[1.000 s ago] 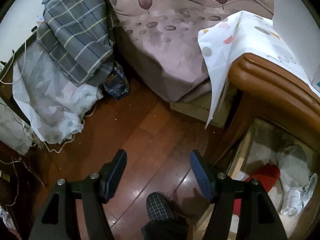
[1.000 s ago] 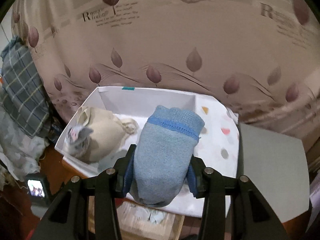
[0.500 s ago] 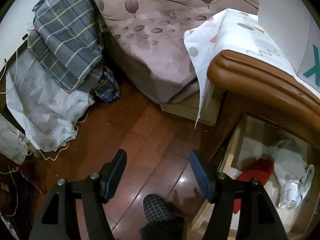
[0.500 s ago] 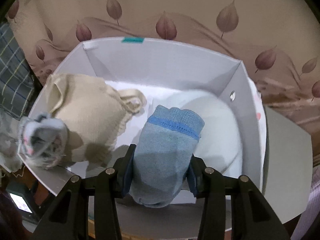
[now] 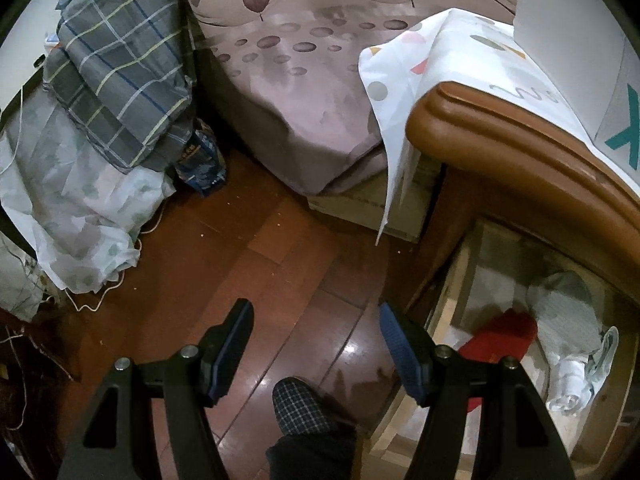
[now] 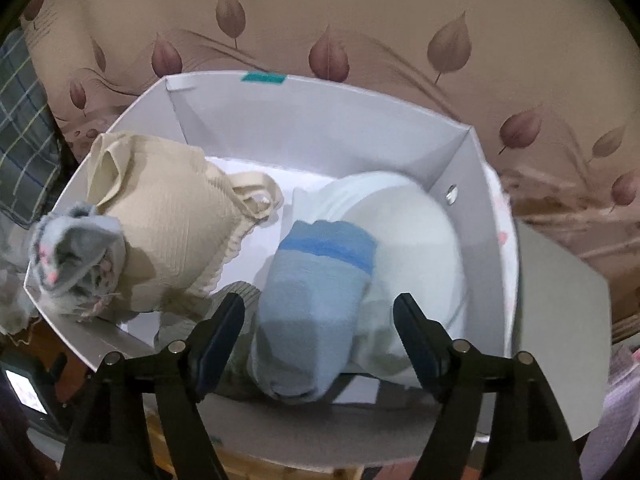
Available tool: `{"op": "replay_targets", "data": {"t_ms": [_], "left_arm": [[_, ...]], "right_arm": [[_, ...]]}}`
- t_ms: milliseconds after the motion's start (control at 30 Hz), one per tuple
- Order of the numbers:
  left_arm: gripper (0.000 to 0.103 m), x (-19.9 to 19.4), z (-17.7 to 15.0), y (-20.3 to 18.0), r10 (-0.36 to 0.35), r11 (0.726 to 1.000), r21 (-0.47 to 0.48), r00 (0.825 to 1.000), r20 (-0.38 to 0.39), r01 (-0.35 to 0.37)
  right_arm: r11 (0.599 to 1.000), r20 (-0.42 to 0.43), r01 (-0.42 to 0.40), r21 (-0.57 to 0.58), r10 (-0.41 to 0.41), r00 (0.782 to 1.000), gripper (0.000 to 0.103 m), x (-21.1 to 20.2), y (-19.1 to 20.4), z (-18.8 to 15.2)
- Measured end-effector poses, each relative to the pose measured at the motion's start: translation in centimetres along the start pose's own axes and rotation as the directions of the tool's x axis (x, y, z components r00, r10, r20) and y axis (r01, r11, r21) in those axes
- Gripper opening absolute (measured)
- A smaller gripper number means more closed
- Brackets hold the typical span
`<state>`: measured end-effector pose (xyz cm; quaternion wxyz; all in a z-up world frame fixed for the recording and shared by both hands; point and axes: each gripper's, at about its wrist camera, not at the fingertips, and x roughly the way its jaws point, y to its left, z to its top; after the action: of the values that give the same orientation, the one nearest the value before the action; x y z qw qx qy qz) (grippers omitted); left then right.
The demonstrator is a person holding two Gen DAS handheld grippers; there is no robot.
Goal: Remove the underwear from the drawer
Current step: 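Carry the light blue sock over the shoe box and open the right gripper, then withdraw the right gripper from the shoe box down into the drawer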
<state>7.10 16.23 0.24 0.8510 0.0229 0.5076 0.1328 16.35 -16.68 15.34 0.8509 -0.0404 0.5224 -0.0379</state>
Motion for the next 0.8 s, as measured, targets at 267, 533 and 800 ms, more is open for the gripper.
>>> {"op": "replay_targets", "data": {"t_ms": [267,533,800], "left_arm": [[0.067,0.2,-0.2,-0.5,-0.005,1.0,0.01,1.0,-0.008,0.005],[0.067,0.4,-0.4,-0.5,-0.018,1.0,0.021,1.0,-0.02,0.018],[0.067,0.3,-0.5,-0.8,-0.008,1.0,0.023,1.0,-0.01,0.008]], "right_arm": [[1.0,0.052,-0.015,-0.004,0.016,0.999,0.078,-4.0,-0.1,-0.9],[1.0,0.062,-0.007,0.003,0.007,0.998,0.078,-6.6,-1.6,-3.5],[0.999,0.04,-0.009,0.042,0.008,0.999,0.079,-7.1,-3.5,-7.9]]}}
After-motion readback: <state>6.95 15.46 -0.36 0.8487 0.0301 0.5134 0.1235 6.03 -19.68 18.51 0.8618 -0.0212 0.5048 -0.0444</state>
